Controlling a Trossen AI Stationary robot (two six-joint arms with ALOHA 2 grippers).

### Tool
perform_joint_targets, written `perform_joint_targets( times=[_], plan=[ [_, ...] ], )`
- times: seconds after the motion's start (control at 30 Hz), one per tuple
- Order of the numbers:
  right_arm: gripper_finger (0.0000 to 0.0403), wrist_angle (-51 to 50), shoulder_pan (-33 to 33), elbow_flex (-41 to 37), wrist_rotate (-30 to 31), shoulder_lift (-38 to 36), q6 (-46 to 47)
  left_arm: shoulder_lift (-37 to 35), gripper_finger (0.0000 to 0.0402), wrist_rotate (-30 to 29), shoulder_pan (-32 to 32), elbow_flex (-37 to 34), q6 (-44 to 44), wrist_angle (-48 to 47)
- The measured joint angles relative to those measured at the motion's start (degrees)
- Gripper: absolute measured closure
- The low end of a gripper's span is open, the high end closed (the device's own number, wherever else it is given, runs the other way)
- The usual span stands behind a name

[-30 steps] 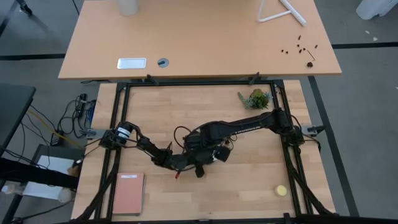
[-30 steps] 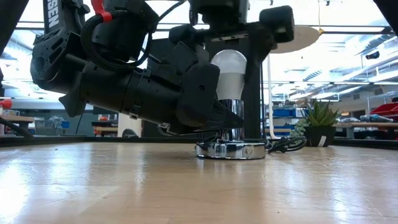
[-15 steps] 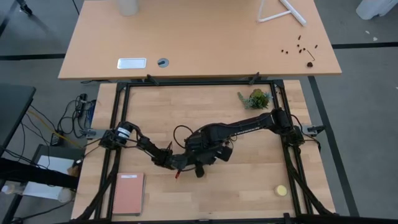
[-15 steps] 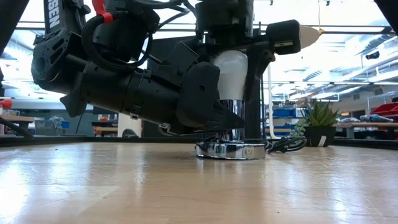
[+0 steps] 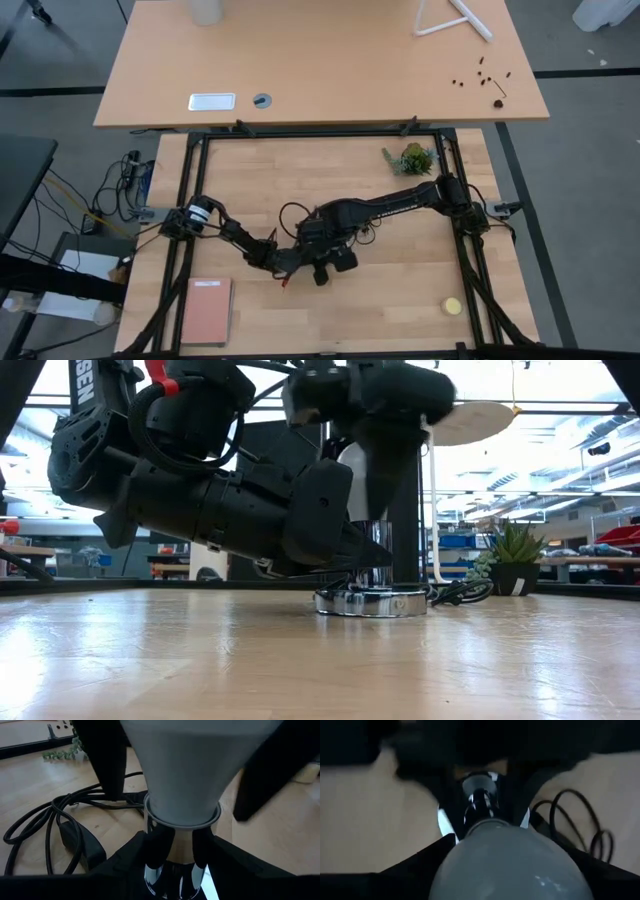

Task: Screw lightbulb
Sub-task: Insert the lightbulb into the silver lamp

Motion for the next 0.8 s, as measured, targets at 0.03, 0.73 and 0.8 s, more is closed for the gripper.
perform_joint_targets(
  times=[0.03, 0.73, 0.8],
  plan=[
    [0.012, 0.7, 0.0, 0.0, 0.0, 0.0, 4.0, 0.0, 0.0218, 0.0, 0.0, 0.0, 0.0, 0.0],
    [0.0029, 1.1, 0.0, 3.1, -0.2, 0.0, -2.5, 0.0, 0.0218, 0.1, 0.0, 0.0, -0.2, 0.1],
    [0.0018, 1.0, 0.0, 3.1, -0.1, 0.0, -11.4, 0.0, 0.0218, 0.1, 0.0, 0.0, -0.1, 0.1]
  ],
)
